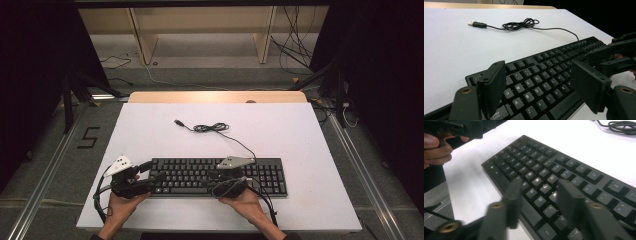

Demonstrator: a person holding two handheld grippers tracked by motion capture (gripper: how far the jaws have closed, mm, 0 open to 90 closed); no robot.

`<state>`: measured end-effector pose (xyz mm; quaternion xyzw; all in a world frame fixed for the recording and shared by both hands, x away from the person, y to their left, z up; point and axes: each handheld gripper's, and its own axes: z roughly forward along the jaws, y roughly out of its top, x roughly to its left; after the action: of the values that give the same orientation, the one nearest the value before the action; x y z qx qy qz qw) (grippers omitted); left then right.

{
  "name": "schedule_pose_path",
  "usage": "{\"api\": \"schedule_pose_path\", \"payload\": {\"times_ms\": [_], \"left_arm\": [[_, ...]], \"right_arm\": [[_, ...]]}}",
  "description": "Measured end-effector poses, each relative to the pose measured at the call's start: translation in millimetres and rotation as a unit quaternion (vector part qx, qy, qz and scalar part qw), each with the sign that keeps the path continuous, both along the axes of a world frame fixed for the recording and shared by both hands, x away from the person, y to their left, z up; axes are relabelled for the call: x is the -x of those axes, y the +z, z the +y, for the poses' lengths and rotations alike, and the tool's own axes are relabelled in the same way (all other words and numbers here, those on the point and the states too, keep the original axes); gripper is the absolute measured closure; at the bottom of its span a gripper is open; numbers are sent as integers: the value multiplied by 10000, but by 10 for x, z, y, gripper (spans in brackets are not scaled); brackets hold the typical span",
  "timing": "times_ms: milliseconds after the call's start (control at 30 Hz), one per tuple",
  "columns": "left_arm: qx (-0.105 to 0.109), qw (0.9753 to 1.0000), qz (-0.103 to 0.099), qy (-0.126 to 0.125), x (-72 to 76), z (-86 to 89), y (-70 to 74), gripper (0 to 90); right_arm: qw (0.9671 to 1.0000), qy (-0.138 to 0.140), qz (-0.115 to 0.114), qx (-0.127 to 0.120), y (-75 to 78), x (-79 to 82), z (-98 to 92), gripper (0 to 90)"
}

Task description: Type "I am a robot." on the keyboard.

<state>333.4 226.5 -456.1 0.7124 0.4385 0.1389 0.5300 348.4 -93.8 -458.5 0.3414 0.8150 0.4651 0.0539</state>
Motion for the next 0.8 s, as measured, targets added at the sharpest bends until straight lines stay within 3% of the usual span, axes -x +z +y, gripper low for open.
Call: {"api": "schedule_pose_path", "payload": {"times_ms": [100, 300, 500, 800], "left_arm": [[-28, 10000, 70, 25, -15, 0, -15, 308], [-162, 9996, 249, 21, -54, -5, -60, 421], [-330, 9987, 392, 15, -76, -20, -100, 550], [-681, 9954, 671, -35, -141, -47, -185, 748]], "right_arm": [[10000, 37, -3, 52, 28, 4, -15, 423], [9999, -1, -106, -66, 77, 37, -58, 351], [9996, -70, -202, -165, 123, 85, -124, 318], [9991, -149, -272, -280, 155, 135, -214, 304]]}}
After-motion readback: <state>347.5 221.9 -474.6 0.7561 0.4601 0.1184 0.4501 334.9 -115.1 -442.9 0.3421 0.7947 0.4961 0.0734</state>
